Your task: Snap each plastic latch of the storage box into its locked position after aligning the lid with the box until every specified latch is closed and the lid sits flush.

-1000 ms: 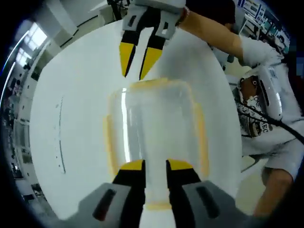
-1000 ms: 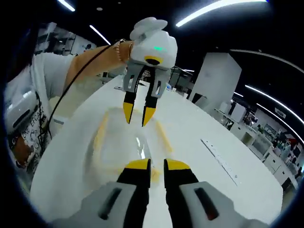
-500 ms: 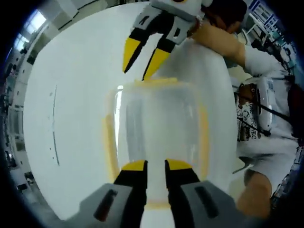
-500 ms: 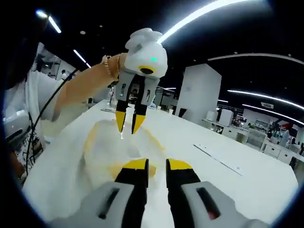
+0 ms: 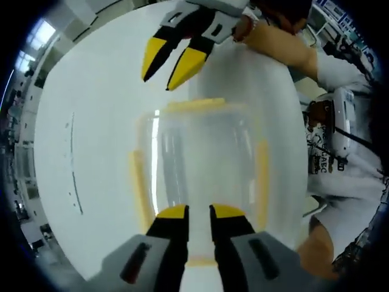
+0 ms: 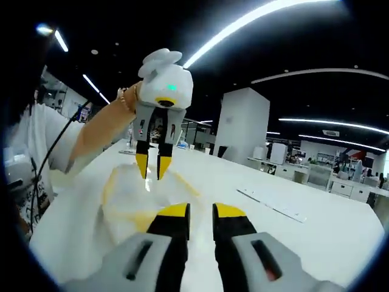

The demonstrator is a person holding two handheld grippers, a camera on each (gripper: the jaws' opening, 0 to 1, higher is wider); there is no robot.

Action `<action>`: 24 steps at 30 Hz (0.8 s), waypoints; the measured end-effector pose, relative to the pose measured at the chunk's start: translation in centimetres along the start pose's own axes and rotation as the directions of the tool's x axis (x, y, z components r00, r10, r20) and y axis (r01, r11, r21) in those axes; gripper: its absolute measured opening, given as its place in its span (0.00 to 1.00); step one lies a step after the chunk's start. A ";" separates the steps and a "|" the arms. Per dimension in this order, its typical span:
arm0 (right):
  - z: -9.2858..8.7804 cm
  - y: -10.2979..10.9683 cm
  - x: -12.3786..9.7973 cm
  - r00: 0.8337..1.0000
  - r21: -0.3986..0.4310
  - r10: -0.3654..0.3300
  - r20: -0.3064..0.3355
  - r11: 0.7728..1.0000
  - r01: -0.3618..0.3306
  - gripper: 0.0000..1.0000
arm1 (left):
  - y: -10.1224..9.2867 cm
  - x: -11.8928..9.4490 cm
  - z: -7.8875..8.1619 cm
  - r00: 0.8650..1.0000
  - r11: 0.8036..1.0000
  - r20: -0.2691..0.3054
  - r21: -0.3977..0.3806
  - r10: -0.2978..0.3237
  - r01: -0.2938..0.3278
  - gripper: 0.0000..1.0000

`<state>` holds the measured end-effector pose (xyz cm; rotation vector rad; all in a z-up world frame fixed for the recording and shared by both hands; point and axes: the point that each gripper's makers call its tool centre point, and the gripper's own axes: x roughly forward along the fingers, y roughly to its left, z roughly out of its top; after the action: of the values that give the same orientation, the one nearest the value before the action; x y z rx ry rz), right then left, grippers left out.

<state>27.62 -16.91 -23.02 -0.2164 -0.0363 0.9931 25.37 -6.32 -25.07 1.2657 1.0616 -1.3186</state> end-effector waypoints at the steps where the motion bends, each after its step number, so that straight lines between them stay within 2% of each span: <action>1: -0.3 0.2 0.1 1.000 -0.005 0.000 -0.012 1.000 0.000 0.13 | 0.0 0.0 0.0 1.000 1.000 0.006 0.000 -0.002 0.002 0.13; 8: -0.8 0.5 0.4 0.999 0.024 0.038 -0.012 0.999 -0.038 0.14 | -0.1 0.2 -0.2 1.000 1.000 0.015 0.000 0.008 -0.008 0.13; 13: -1.1 0.9 0.8 0.998 0.010 0.058 -0.035 0.998 -0.058 0.14 | 0.1 0.2 -0.2 1.000 1.000 0.012 -0.015 0.004 -0.004 0.13; 20: -0.5 0.9 0.9 0.999 0.005 0.047 -0.019 0.999 -0.047 0.14 | -0.1 0.2 -0.4 1.000 0.998 0.019 -0.062 0.023 -0.022 0.13; 24: -0.6 0.8 0.9 0.999 0.022 0.040 -0.016 0.999 -0.040 0.14 | 0.1 0.2 -0.3 1.000 0.998 -0.021 -0.064 0.021 -0.023 0.13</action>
<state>27.52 -15.87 -23.84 -0.2064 -0.0068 1.0308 25.53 -6.07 -25.33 1.2417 1.0925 -1.2482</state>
